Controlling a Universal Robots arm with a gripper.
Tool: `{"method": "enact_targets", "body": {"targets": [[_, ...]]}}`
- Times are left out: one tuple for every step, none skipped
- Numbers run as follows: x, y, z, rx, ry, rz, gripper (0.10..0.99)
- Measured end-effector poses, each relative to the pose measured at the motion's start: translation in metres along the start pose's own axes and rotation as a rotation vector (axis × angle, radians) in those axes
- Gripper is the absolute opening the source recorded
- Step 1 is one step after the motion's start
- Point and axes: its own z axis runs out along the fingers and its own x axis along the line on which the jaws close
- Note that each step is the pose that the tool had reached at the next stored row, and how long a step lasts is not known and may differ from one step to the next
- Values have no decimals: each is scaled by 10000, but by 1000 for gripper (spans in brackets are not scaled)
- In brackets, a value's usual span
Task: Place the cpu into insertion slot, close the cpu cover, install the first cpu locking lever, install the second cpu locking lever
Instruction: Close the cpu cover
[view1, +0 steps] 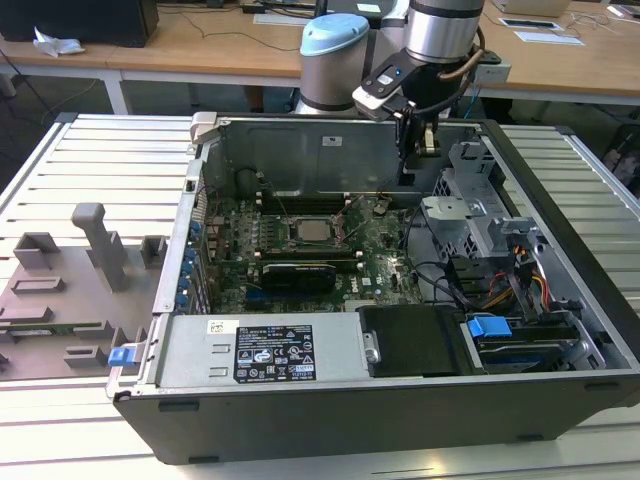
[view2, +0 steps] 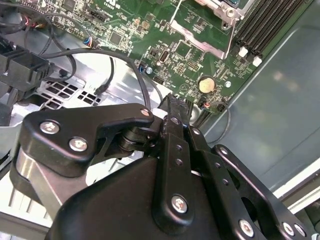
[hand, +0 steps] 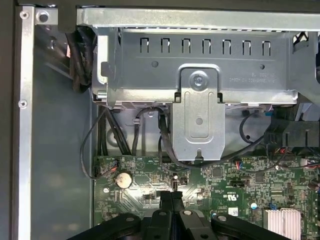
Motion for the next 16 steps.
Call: {"method": "enact_targets", "body": {"targets": [[0,0,16,0,1,0,106],[2,-2,43,-1,1,-1,106],[2,-2,55,0,0,-2,106],[2,-3,64,0,0,0,106],[3,-3,71,0,0,1,106],[3,-4,80,0,0,0,106],[3,-4,86,0,1,1,106],[4,-4,97,0,0,0,106],[4,-4,104,0,0,0,106],[4,-5,115,0,0,0,106],[5,-5,128,0,1,1,106],[6,-5,142,-1,1,0,106],[6,-6,153,0,-1,0,106],[6,-6,162,0,0,0,106],[7,-6,175,0,0,0,106],[7,-6,186,0,0,0,106]]}}
